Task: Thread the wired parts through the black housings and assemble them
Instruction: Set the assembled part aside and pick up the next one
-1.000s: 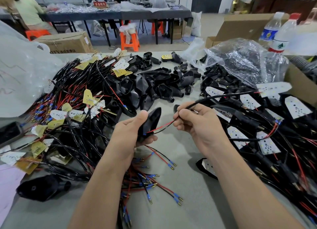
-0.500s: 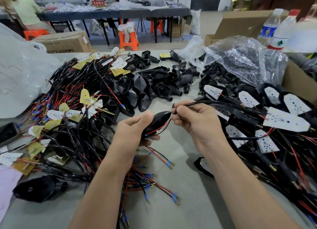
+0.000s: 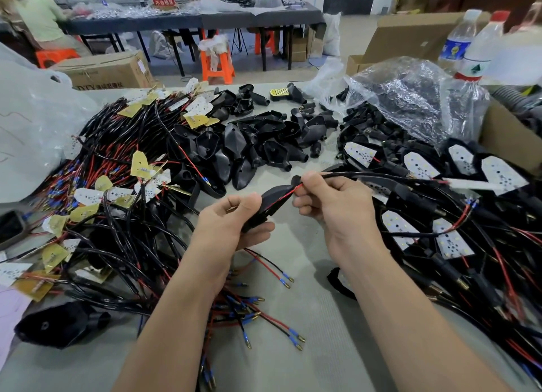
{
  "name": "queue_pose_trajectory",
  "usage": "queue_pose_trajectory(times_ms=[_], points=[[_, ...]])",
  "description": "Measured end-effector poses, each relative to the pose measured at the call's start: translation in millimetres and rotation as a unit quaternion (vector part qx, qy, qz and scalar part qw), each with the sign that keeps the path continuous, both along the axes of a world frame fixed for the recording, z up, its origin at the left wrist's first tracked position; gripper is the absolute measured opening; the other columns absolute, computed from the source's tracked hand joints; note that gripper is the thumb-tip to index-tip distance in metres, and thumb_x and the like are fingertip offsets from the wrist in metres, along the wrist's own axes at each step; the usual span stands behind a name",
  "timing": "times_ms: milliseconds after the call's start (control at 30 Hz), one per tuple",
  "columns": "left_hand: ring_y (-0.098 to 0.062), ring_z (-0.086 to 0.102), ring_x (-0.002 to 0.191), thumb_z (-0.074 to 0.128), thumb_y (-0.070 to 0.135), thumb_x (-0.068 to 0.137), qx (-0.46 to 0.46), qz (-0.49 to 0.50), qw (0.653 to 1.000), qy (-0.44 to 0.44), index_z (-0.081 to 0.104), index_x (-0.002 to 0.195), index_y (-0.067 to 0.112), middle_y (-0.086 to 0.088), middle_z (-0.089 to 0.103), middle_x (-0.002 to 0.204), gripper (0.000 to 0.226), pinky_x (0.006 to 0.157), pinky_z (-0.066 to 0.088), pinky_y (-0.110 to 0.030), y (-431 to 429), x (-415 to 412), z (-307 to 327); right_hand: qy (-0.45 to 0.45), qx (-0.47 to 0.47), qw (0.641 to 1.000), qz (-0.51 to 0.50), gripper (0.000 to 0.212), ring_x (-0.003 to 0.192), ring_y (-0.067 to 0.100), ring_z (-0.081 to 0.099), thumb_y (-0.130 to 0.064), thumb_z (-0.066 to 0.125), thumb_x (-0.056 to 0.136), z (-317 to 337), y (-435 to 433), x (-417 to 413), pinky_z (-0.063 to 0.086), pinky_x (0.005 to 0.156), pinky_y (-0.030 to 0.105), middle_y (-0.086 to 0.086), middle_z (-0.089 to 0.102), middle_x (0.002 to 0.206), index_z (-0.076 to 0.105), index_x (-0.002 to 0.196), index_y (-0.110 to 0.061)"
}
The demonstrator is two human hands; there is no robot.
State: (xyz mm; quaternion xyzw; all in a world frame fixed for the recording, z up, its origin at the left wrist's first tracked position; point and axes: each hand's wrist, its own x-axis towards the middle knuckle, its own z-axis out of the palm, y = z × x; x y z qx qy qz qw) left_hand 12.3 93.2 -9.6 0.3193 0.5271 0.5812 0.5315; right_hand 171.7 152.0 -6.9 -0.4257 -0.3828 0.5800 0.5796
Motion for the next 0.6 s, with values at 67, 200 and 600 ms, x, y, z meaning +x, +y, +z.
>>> queue_pose_trajectory(times_ms=[67,200,600], points=[[-0.028,0.079,0.079,0.077,0.05,0.064,0.01,0.015,1.0,-0.005,0.071,0.103,0.005,-0.015,0.079,0.096,0.06,0.062,0.061,-0.025,0,0,0,-0.024,0.018,1.0,0.008,0.016,0.051,0.016,0.065,-0.009,0.073,0.092,-1,-3,-3,0.047,0.047,0.021,0.008,0.071,0.064,0.071,0.076,-0.004],[-0.027,0.079,0.079,0.072,0.051,0.071,0.013,0.024,1.0,-0.013,0.073,0.107,0.006,-0.013,0.08,0.097,0.058,0.06,0.06,-0.024,1,-1,1,-0.093,0.082,0.992,-0.022,0.011,0.051,0.019,0.057,-0.015,0.079,0.082,-3,-5,-3,0.048,0.052,0.027,0.011,0.069,0.063,0.075,0.072,-0.011],[-0.021,0.079,0.075,0.062,0.022,0.102,-0.016,0.079,0.995,-0.059,0.075,0.1,0.005,-0.017,0.079,0.094,0.022,0.054,0.058,-0.021,5,-8,-5,-0.24,0.145,0.958,-0.052,0.007,0.102,0.002,0.07,-0.016,0.072,0.07,-4,11,19,0.054,0.097,0.04,-0.014,0.076,0.102,0.073,0.065,-0.02]])
